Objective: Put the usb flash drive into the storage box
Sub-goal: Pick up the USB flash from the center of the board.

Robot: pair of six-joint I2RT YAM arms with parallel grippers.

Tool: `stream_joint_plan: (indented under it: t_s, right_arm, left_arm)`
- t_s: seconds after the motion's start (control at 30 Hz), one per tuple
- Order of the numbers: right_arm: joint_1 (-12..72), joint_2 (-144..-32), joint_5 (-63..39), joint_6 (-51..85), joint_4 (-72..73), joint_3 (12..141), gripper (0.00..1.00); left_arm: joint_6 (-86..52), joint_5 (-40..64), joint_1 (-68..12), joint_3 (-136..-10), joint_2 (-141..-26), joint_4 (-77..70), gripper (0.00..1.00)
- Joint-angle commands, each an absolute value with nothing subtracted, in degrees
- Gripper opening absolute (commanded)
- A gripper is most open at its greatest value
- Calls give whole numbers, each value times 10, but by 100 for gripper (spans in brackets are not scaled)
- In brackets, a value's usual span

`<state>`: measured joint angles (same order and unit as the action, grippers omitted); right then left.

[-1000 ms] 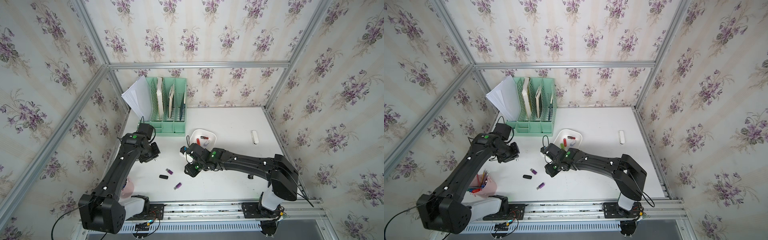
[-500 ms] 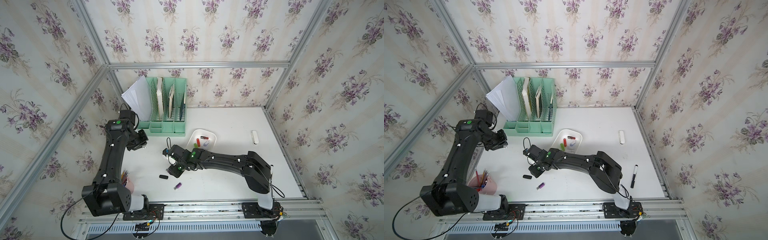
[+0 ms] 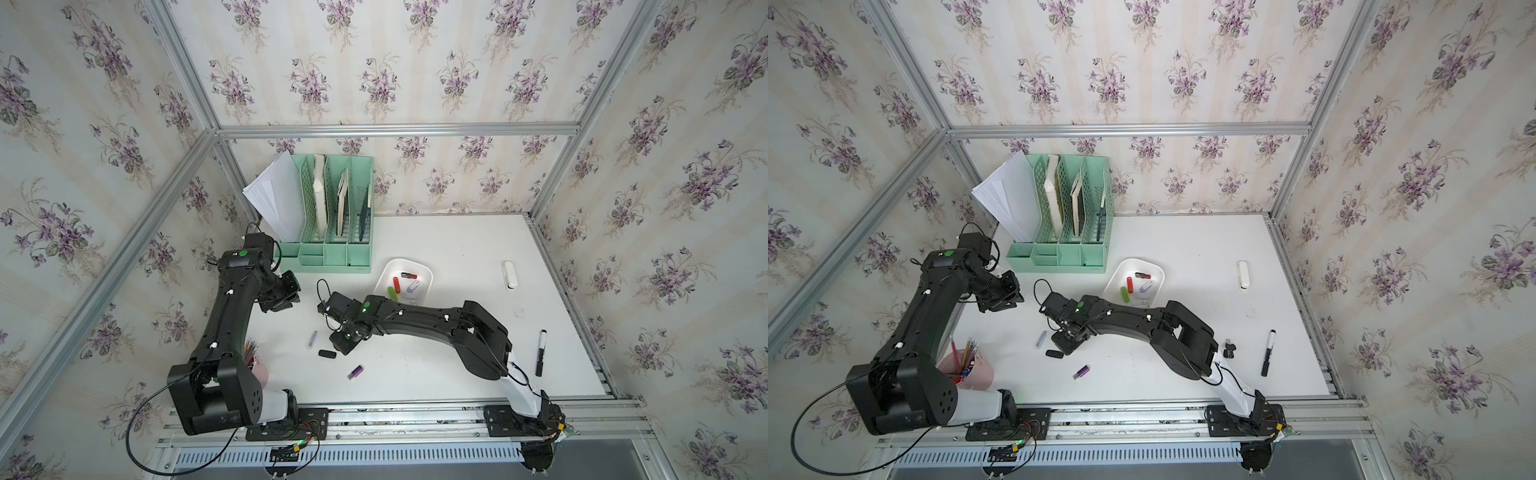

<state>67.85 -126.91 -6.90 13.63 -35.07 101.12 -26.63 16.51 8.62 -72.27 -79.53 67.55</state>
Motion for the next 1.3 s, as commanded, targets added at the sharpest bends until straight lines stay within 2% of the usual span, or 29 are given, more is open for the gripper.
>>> stream_joint_plan:
  t_s: [0.0,0.33,0.8,1.27]
  right_arm:
    - [678,-1265,-66,144,-354,1001,43]
    - [662,-1306,-59,123,-376,1058,44]
    - [657,-1360,-72,114,-426,1124,44]
    - [668,-1364,-62,113,-437,1118,42]
  left_arm:
    - [-272,171,87,-714,-794,655,32]
    - [-275,165,87,-709,-798,653,62]
    - [-279,175,88,-669,-788,631,66]
    - [-274,180,88,-644,-773,622,66]
